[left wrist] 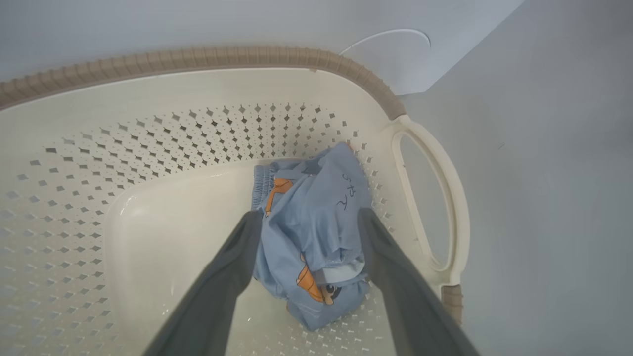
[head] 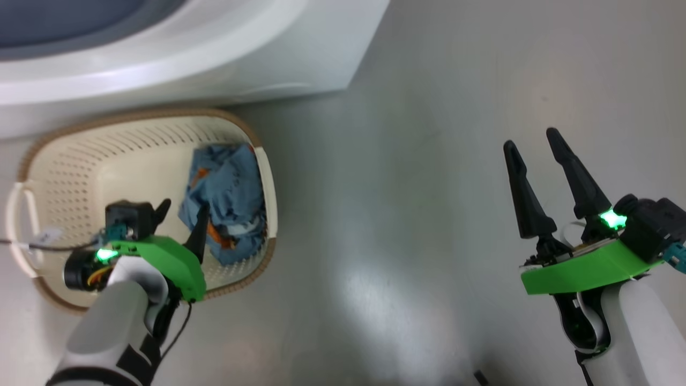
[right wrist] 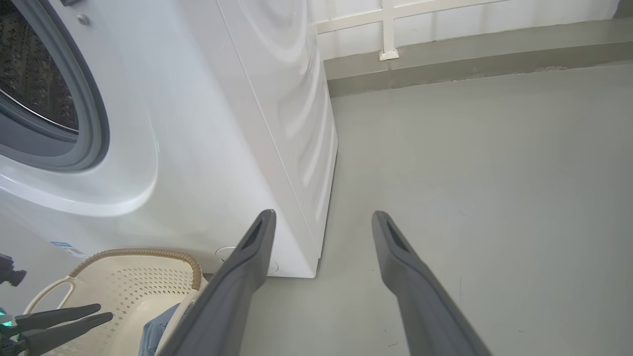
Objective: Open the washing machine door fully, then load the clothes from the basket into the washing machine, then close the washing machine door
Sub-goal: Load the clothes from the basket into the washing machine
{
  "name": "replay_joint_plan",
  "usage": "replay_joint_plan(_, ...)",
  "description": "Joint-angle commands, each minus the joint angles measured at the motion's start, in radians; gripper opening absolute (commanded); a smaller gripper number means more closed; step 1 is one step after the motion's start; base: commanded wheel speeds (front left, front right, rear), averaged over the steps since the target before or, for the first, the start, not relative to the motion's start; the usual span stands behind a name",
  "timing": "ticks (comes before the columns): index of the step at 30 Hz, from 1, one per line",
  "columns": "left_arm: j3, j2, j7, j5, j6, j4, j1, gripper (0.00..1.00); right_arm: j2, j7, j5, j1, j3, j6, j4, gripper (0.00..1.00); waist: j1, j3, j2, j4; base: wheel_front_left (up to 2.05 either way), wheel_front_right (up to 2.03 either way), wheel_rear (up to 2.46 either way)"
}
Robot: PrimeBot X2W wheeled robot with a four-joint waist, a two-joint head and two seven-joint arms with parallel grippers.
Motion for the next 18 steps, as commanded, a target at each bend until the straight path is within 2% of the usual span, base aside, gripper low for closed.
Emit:
replay_joint_plan(1, -0.004, 0.045, -0.006, -0.020, -0.003, 0.019, -0.021, 1.00, 0.002, -0.005, -0.006, 0.001, 0.029, 0.003, -0.028, 1.00, 0.0000, 0.075, -0.0001, -0.030, 0.00, 0.00, 0.00)
replay_joint_plan(8, -0.125, 0.070, -0.006, -0.110, -0.003, 0.090, -0.108, 1.00, 0.011, -0.005, -0.008, -0.035, 0.046, 0.003, -0.036, 1.00, 0.0000, 0.145, -0.0001, -0.051, 0.00, 0.00, 0.00)
replay_joint_plan(18, -0.281, 0.117, -0.004, -0.253, -0.003, 0.106, -0.192, 1.00, 0.022, -0.005, -0.013, -0.063, 0.052, 0.003, -0.048, 1.00, 0.0000, 0.208, -0.0001, -0.065, 0.00, 0.00, 0.00)
